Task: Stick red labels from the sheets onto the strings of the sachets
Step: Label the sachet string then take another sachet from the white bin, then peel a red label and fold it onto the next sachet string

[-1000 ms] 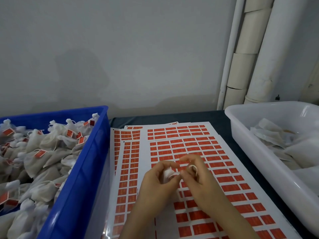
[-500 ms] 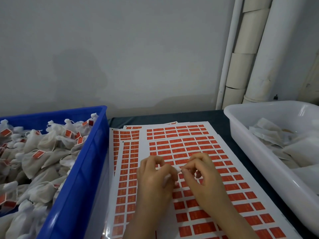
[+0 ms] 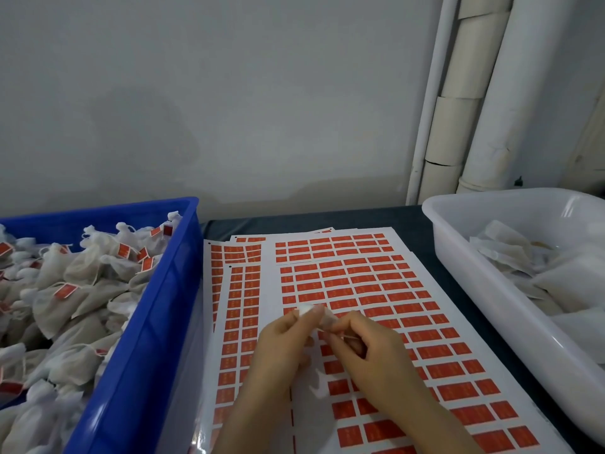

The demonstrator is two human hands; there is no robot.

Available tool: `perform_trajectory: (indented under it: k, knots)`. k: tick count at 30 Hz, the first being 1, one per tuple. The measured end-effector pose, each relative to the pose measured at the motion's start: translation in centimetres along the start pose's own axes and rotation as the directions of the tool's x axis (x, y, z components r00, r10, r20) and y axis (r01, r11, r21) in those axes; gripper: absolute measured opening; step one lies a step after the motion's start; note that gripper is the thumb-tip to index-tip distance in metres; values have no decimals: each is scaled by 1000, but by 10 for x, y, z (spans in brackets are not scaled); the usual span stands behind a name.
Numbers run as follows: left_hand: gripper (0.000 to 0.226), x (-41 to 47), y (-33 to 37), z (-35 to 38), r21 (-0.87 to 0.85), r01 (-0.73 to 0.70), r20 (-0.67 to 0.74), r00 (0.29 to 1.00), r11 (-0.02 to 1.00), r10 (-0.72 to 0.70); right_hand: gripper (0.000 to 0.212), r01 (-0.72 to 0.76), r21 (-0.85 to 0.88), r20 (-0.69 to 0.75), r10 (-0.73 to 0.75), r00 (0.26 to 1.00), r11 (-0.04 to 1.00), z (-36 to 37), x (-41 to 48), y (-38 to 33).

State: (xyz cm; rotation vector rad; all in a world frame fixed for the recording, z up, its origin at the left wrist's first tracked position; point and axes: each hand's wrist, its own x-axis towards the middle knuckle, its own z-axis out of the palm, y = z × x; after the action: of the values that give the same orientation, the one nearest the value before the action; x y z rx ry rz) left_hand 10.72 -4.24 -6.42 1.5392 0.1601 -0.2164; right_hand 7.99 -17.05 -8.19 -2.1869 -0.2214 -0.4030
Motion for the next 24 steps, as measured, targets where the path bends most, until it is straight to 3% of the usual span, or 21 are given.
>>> perform_trajectory:
  k: [4,13,18,21,23,24]
  knots:
    - [6,-4,-4,4,270,-149,-72,982,951,174,7,46,-113,33,-43,999,993,0,1,5]
    - [29,2,-11,-1,502,-370,23,909,782,415,4,111,-129,23,-109,994,985,-2,3,6]
    - [35,3,-19,-1,608,-510,136,822,608,553,7,147,-145,108,-132,985,978,-1,1,6]
    - [23,3,-19,-2,692,-552,158,745,466,648,2,130,-116,100,-119,988,985,1,1,5]
    - [24,3,-19,-1,733,-530,82,690,425,719,9,102,-127,82,-92,992,987,2,1,4]
    - [29,3,-19,0,735,-502,3,674,455,739,11,87,-137,72,-78,994,987,2,1,4]
